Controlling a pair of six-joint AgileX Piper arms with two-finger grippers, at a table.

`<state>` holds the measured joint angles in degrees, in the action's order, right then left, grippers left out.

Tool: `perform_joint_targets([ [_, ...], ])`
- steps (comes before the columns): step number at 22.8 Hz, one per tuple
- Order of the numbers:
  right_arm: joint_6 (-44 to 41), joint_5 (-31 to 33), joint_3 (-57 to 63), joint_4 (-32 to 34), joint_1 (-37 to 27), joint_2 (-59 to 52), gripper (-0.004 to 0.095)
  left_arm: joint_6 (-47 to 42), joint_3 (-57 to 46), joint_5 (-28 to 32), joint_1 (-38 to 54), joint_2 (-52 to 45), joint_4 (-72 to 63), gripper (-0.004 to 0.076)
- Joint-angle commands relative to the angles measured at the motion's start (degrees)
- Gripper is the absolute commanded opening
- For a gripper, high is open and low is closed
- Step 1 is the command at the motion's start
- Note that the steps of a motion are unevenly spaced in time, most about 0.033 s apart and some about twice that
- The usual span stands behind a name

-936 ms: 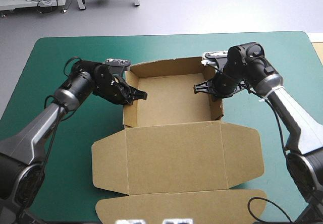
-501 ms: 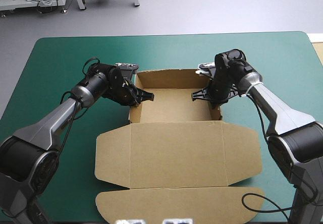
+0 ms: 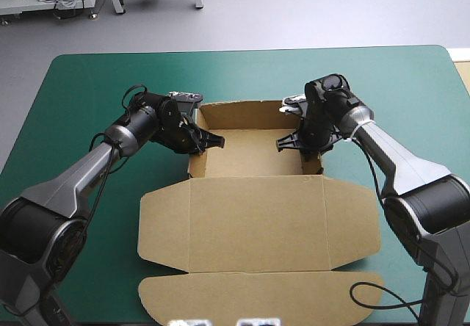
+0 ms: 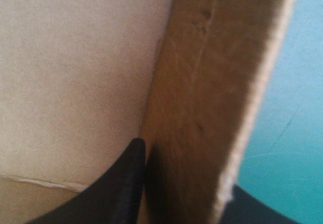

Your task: Fold the box

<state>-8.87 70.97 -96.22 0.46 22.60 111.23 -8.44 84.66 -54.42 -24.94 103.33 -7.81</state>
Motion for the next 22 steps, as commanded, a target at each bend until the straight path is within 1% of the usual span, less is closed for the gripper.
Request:
perform_joint_targets([
  [1, 0.85, 0.34, -1.00, -1.93, 0.75, -2.03, 0.0431, 3.02, 0.93, -1.17, -1.10, -1.84, -3.39, 0.0234],
  [2, 0.85, 0.34, -1.00, -1.51, 0.75, -2.03, 0.0442, 3.13, 0.93, -1.17, -1.10, -1.84, -3.64, 0.0275],
  [3, 0.92, 0.45, -1.29, -0.09, 0.75, -2.13, 0.0447, 3.13, 0.93, -1.05, -1.10, -1.84, -3.52, 0.0375],
  [5, 2.46, 0.58, -3.06, 1.27, 0.75, -2.13, 0.0447, 3.13, 1.44, -0.68, -1.10, -1.95, -2.86, 0.0473],
  [7, 3.28, 0.58, -6.20, 1.27, 0.75, -2.13, 0.0447, 3.13, 3.46, -1.88, -1.10, -1.95, -0.53, 0.0484],
  [12, 3.53, 0.58, -16.68, 5.38, 0.65, -3.16, 0.0447, 2.63, 15.27, -9.48, -1.10, -1.95, 7.81, 0.0483],
  [16, 3.80, 0.58, -19.54, 8.00, 0.65, -5.42, 0.0446, 2.63, 22.11, -12.98, -1.10, -1.95, 10.72, 0.0483],
  [20, 4.52, 0.58, -20.02, 10.92, 0.65, -9.12, 0.0446, 3.57, 30.94, -19.49, -1.10, -1.95, 13.40, 0.0483],
  [22, 4.52, 0.58, -20.02, 12.24, 0.65, -10.82, 0.0446, 3.81, 34.56, -19.49, -1.10, -2.75, 14.21, 0.0475],
])
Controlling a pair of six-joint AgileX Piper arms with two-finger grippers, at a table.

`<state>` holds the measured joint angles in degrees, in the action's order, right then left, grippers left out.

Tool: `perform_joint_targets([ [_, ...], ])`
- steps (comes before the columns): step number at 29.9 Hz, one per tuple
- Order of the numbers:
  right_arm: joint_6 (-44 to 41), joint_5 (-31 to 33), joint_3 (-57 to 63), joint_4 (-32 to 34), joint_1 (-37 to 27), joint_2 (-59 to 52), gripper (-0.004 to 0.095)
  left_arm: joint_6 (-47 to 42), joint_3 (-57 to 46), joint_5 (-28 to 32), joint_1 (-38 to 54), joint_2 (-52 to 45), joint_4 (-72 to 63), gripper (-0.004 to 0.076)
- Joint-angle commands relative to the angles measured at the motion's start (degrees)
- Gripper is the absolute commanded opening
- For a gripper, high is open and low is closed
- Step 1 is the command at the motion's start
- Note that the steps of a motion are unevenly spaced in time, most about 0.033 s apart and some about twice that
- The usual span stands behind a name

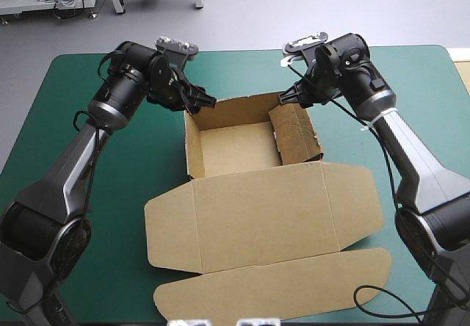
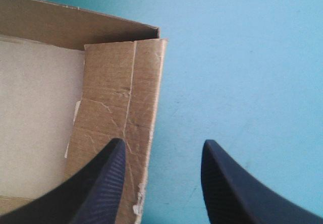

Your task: Fold the box

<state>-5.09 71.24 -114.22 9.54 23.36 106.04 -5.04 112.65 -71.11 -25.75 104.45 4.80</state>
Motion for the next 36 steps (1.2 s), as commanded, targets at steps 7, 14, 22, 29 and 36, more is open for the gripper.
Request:
perform_joint_targets([
  [7, 0.59, 0.31, -1.51, -8.15, -6.77, -5.07, 0.0445, -0.09, 10.66, -2.80, -0.30, -14.04, 1.71, 0.0245],
  [14, 5.70, 0.31, -1.14, -23.34, -11.65, 1.08, 0.0445, 0.28, 10.54, -2.80, -0.30, -26.49, 1.35, -0.0009],
  [22, 6.39, 0.31, -1.14, -25.54, -11.65, 6.71, 0.0445, 1.38, -2.86, -2.80, -0.30, -39.81, 1.27, -0.0009],
  [29, 8.34, 0.31, 2.09, -27.11, -10.42, 9.04, 0.0345, 1.26, -26.70, -1.94, -0.30, -53.24, 1.93, -0.0009],
  [36, 7.41, 0.31, 5.70, -18.66, -11.13, 7.36, -0.0017, -4.00, -50.36, -1.11, -0.30, -67.43, 1.87, -0.0009],
])
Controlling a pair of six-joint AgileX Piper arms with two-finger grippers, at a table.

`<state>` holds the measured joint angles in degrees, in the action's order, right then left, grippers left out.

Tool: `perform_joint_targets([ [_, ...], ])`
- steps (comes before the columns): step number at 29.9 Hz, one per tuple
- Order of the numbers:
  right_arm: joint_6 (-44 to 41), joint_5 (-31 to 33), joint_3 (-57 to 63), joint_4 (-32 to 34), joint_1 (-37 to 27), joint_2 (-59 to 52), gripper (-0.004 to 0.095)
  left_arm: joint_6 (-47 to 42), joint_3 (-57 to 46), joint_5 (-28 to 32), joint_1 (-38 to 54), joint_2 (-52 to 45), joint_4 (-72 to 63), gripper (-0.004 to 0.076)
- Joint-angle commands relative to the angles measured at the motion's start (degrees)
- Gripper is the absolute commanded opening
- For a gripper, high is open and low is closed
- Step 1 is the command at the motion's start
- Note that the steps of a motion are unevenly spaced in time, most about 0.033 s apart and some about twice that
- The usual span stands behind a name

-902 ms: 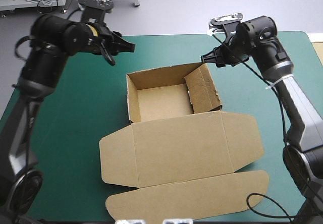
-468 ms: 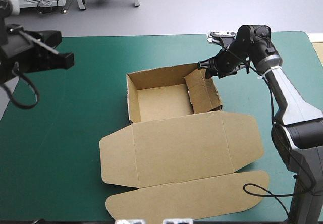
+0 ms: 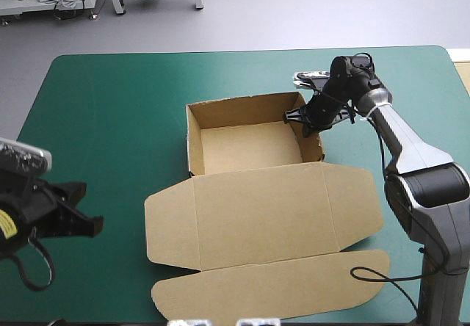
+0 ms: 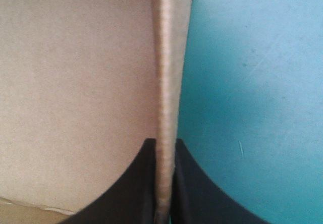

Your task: Fold the box

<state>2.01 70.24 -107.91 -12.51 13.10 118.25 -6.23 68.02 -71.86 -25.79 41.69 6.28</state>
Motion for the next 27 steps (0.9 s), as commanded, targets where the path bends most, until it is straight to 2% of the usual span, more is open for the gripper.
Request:
perform_joint_targets([
  [1, 0.31, 1.31, -0.61, 5.05, -1.62, -5.82, -0.0018, -3.56, -8.33, -0.36, -0.26, -6.62, 0.39, -0.0009],
  [8, 0.63, 1.41, 0.64, 11.51, -13.23, -13.76, -0.0017, -6.45, -16.89, -1.91, -0.26, -15.42, 1.27, -0.0009],
  [14, 2.67, 1.41, 9.33, 26.00, -25.66, -18.95, -0.0016, -6.45, -17.81, -1.92, -0.26, -17.69, 4.42, -0.0009],
  [16, 2.95, 1.41, 12.06, 27.47, -29.61, -19.24, -0.0001, -6.45, -17.81, -1.92, -0.26, -17.69, 4.42, -0.0009],
  [20, 3.64, 1.41, 13.52, 27.08, -34.73, -18.70, 0.0145, -6.45, -17.81, -1.92, -0.26, -17.69, 4.79, -0.0009],
  [23, 3.78, 0.03, 12.43, 27.31, -36.22, -18.70, 0.0327, -6.45, -17.81, -1.92, -0.26, -17.69, 5.25, -0.0009],
  [27, 3.78, -0.10, 8.04, 25.86, -36.63, -18.83, 0.0461, -6.45, -17.81, -1.92, -0.26, -17.69, 5.47, -0.0009],
])
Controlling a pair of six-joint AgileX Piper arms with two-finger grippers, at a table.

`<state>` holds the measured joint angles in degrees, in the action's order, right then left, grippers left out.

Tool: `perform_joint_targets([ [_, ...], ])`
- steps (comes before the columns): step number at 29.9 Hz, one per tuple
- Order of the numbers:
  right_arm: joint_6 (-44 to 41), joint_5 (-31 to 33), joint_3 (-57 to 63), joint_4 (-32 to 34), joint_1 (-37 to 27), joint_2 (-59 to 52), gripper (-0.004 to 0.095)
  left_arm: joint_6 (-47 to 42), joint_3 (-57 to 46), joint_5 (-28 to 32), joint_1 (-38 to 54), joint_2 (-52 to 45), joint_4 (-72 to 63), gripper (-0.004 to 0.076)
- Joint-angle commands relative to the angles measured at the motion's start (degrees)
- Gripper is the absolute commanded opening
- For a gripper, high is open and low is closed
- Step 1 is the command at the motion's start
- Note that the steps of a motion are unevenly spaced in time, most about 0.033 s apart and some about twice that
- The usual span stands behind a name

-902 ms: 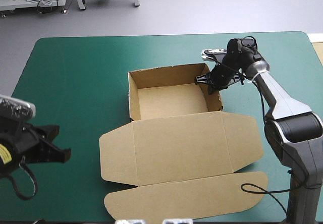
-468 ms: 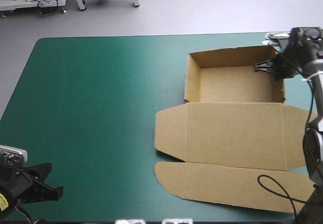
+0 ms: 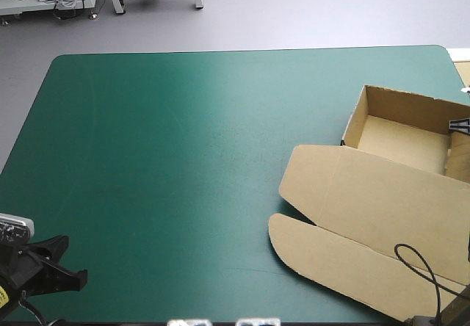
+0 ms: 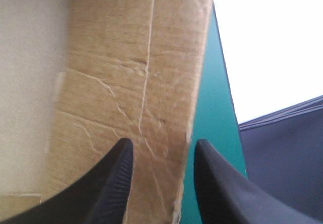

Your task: Fold the box

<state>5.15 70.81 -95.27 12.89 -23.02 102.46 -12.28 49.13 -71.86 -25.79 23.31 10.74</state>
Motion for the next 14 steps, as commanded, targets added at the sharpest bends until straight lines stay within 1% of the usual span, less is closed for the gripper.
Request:
perform_joint_targets([
  [1, 0.64, -0.57, -6.45, -0.34, -0.51, -3.30, 0.0470, -0.12, 1.09, -1.92, -0.26, 0.70, 1.04, -0.0009],
  [7, 0.41, -0.18, -16.33, -11.78, -0.51, -7.73, 0.0466, 0.10, 1.09, -1.68, -0.26, 0.70, 1.74, -0.0009],
  [9, 0.41, -0.13, -16.66, -16.40, -0.51, -10.40, 0.0418, 2.72, 1.09, -0.56, -0.26, 0.53, 1.22, -0.0009],
  [10, 0.80, 0.00, -16.54, -19.53, -0.51, -12.25, 0.0345, 4.85, 1.09, 0.74, -0.26, 0.19, 0.65, -0.0009],
  [11, 1.91, 0.58, -16.21, -21.29, -0.51, -13.55, 0.0281, 5.69, 1.09, 2.32, -0.26, -0.28, 0.52, -0.0009],
  [13, 4.52, 0.77, -14.37, -24.89, -0.51, -17.30, 0.0125, 5.63, 1.09, 4.60, -0.26, -1.56, 0.52, -0.0009],
  [14, 5.00, 0.77, -13.27, -26.66, -0.51, -19.44, 0.0067, 5.63, 1.00, 4.74, -0.26, -2.16, 0.65, -0.0009],
])
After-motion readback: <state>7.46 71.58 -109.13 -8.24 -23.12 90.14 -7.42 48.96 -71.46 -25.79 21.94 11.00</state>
